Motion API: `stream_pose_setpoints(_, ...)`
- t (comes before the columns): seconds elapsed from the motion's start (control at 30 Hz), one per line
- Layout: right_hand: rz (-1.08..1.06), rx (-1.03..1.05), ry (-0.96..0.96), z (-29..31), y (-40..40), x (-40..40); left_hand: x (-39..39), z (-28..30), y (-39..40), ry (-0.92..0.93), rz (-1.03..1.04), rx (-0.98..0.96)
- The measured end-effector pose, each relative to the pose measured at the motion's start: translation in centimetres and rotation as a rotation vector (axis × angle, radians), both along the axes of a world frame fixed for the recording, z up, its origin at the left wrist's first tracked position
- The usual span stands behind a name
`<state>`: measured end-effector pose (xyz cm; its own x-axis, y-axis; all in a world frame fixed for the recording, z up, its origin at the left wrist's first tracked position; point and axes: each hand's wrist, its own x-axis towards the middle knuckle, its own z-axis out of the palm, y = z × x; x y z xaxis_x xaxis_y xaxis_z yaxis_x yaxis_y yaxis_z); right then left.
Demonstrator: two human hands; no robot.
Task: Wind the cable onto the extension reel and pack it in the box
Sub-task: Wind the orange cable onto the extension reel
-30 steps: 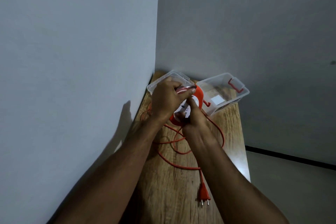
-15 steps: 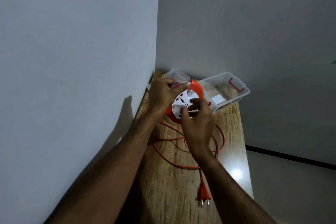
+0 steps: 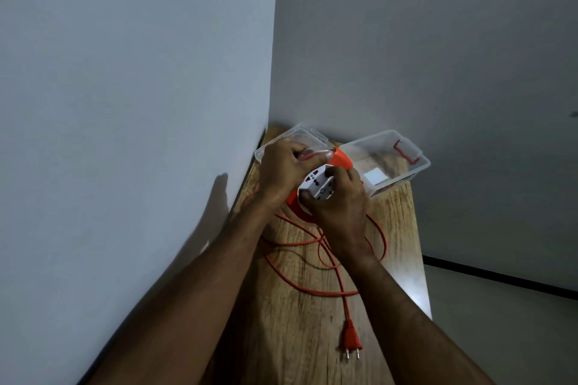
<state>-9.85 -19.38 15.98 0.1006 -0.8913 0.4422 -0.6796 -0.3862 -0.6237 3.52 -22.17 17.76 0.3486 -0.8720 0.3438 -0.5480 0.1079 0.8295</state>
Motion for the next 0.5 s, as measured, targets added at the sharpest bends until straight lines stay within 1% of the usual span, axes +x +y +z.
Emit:
stream_pose_setpoints(0.07, 0.012, 0.014, -0.133, -0.1, 0.0, -0.1, -0.1, 0.2, 0.2, -0.008, 0.005, 0.001)
stream_pose_setpoints(0.13, -0.057, 0.101, -0.31, -0.1, 0.0, 0.5, -0.2, 0.5, 0.3, -0.015, 0.005, -0.008)
stream_pose_setpoints(0.2, -0.206, 0.254, -0.459, 0.0, 0.0, 1.1, -0.5, 0.7, 0.3, -0.026, 0.018, -0.035)
stream_pose_setpoints(0.23, -0.274, 0.374, -0.56, 0.1, -0.2, 1.4, -0.6, 0.8, 0.3, -0.039, 0.03, -0.047)
stream_pose_setpoints(0.27, -0.315, 0.515, -0.736, 0.4, -0.4, 1.7, -0.8, 0.9, 0.3, -0.051, 0.041, -0.06)
stream_pose_setpoints(0.33, -0.367, 0.836, -1.209, 1.5, -0.8, 2.5, -1.0, 0.6, 0.2, -0.077, 0.052, -0.087)
stream_pose_setpoints(0.37, -0.368, 0.969, -1.411, 1.8, -1.0, 2.7, -1.2, 0.4, 0.2, -0.092, 0.056, -0.094)
stream_pose_setpoints(0.4, -0.343, 1.056, -1.552, 2.2, -1.0, 2.8, -1.2, 0.2, 0.3, -0.108, 0.057, -0.098)
stream_pose_setpoints(0.43, -0.283, 1.11, -1.622, 2.3, -1.0, 2.8, -1.3, 0.1, 0.3, -0.12, 0.053, -0.1)
stream_pose_setpoints(0.5, -0.159, 1.141, -1.641, 2.9, -0.7, 2.7, -1.1, 0.3, 0.3, -0.125, 0.042, -0.098)
